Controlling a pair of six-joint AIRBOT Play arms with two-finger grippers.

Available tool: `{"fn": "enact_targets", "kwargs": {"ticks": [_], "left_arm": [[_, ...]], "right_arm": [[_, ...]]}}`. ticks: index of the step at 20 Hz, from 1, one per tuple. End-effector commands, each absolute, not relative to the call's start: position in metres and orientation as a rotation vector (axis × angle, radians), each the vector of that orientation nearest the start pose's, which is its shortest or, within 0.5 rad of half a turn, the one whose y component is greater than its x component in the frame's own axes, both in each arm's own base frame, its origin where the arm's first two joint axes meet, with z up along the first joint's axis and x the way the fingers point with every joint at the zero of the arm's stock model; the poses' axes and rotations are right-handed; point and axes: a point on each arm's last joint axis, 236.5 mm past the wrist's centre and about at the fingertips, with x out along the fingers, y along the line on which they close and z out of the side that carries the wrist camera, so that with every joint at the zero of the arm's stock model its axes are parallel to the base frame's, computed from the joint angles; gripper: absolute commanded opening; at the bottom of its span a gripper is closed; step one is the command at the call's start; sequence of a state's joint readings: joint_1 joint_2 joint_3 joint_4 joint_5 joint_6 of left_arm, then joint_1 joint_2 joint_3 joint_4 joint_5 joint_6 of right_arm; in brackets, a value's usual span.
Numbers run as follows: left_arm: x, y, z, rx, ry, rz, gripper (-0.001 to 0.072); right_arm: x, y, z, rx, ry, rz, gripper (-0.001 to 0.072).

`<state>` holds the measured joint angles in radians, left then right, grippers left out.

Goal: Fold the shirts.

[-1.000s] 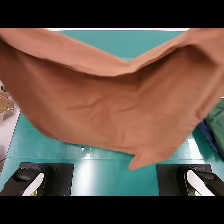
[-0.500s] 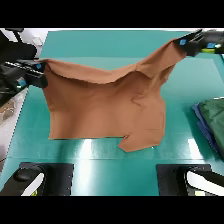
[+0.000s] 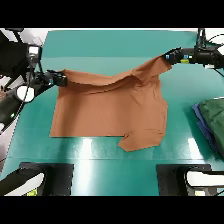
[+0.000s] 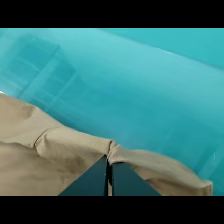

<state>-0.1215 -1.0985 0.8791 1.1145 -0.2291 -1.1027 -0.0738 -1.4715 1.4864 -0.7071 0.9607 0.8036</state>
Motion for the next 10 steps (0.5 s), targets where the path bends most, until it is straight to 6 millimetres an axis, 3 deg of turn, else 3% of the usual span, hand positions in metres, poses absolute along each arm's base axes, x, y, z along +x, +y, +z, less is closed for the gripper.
{"fn": "enact_targets", "kwargs": {"ticks": [1, 4, 6, 10], "left_arm": [[0.497, -0.084, 0.095, 0.078, 0.478, -0.249, 0.0019], [0.501, -0.056, 0.088, -0.002, 0.576, -0.236, 0.0019], [0.488, -0.034, 0.076, -0.122, 0.669, -0.233, 0.0019], [0.449, -0.031, 0.048, -0.160, 0.858, -0.333, 0.0020]], "right_arm": [[0.516, 0.111, 0.119, 0.119, 0.683, 0.637, 0.0021], [0.504, 0.118, 0.115, 0.126, 0.725, 0.681, 0.0020], [0.496, 0.122, 0.111, 0.153, 0.767, 0.699, 0.0020], [0.479, 0.116, 0.088, 0.198, 0.902, 0.659, 0.0020]]}}
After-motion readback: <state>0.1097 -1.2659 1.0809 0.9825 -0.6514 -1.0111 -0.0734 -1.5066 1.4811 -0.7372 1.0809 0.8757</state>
